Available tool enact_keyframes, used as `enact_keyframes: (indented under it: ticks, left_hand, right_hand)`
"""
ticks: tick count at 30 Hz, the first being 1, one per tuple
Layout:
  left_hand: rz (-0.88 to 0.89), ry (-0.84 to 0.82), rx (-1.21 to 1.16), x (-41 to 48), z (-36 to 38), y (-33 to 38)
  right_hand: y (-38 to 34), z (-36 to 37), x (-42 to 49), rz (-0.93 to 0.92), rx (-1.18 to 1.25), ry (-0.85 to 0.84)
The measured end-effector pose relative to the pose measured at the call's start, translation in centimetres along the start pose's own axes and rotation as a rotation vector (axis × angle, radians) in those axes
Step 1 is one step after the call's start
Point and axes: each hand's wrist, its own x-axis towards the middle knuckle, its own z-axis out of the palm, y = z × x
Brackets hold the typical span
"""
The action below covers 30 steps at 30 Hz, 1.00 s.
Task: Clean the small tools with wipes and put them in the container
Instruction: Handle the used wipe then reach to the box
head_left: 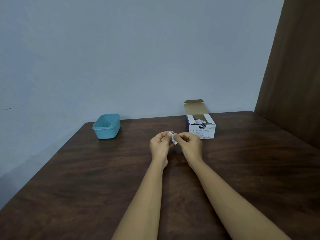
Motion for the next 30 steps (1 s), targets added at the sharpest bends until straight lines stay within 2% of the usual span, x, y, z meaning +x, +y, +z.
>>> enact_keyframes:
  ticks: [14, 24, 27, 30]
  left_hand:
    - [-0.007, 0.013, 0.037, -0.30, -0.03, 0.11]
    - [0.024, 0.116, 0.112, 0.21, 0.18, -0.33]
    - [-0.012, 0.112, 0.059, 0.15, -0.04, -0.14]
    - [-0.050, 0.092, 0.035, -0.14, -0.12, 0.18]
  right_hand:
    - [0.26, -0.12, 0.43, 0.062, -0.091, -0.019]
    - [-0.23, 0.47, 0.55, -0.080, -0.353, -0.063]
    - [-0.32, 0.37, 0.31, -0.075, -0.315, -0.054]
    - [-0.17, -0.11, 0.03, -0.002, -0.158, -0.048]
